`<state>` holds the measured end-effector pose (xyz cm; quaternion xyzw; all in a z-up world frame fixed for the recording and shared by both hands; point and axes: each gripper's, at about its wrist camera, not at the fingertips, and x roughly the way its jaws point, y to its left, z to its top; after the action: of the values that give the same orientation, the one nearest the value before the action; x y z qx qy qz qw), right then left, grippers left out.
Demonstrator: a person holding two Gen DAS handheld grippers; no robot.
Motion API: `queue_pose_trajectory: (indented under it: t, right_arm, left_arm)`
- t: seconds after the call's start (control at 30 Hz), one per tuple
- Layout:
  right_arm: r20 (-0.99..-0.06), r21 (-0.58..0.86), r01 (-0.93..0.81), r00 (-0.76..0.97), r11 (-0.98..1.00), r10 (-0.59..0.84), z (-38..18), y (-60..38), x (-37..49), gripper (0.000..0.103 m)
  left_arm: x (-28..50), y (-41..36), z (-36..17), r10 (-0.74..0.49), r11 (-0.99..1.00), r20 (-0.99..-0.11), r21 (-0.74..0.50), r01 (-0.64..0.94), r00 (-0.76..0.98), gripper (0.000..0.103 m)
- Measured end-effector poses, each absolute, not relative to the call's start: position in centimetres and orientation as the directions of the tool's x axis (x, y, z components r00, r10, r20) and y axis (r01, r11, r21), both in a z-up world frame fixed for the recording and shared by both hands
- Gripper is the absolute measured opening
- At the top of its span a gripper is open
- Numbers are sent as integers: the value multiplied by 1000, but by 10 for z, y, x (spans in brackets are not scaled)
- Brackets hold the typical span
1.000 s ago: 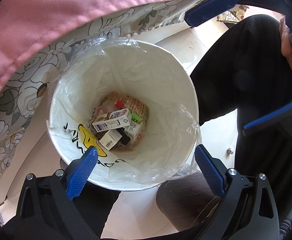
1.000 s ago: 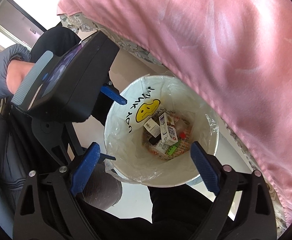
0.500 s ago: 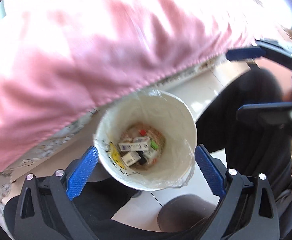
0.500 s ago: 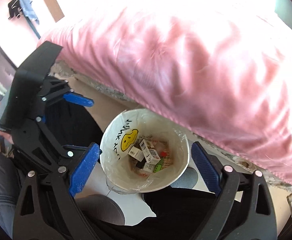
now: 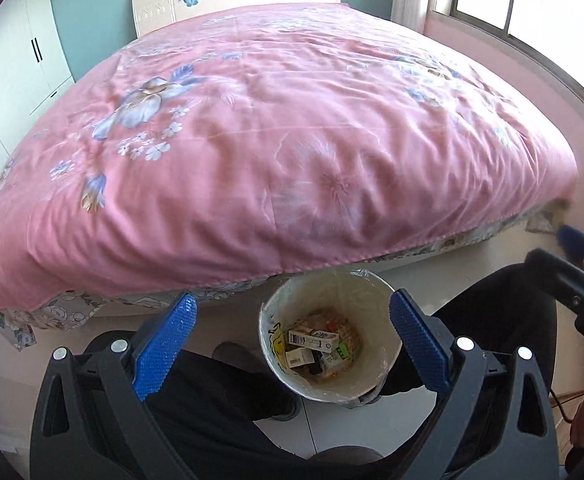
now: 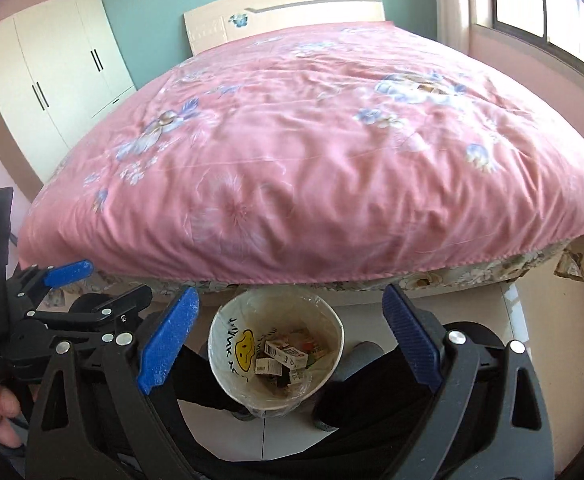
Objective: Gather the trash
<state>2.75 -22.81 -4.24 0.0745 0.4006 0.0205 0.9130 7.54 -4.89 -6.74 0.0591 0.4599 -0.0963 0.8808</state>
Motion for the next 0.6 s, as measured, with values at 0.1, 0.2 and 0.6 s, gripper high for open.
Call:
queue_pose_trajectory:
  t: [0.1,0.2,0.6]
  right_arm:
    - [-701,173,73,709,982,71,-27,-228,7,91]
    - [-676,154,113,737,982,22,-14,-226,-8,91]
    - [-689,146,150,725,978,-8,-6,-218,-33,91]
  left_arm:
    - [64,-48,-59,-91,982,-814,25,190,574,99]
    - [53,-46,-50,-63,987,-803,38,155,593,99]
    - [16,-30,-27,-10,996,-776,46,73,630,99]
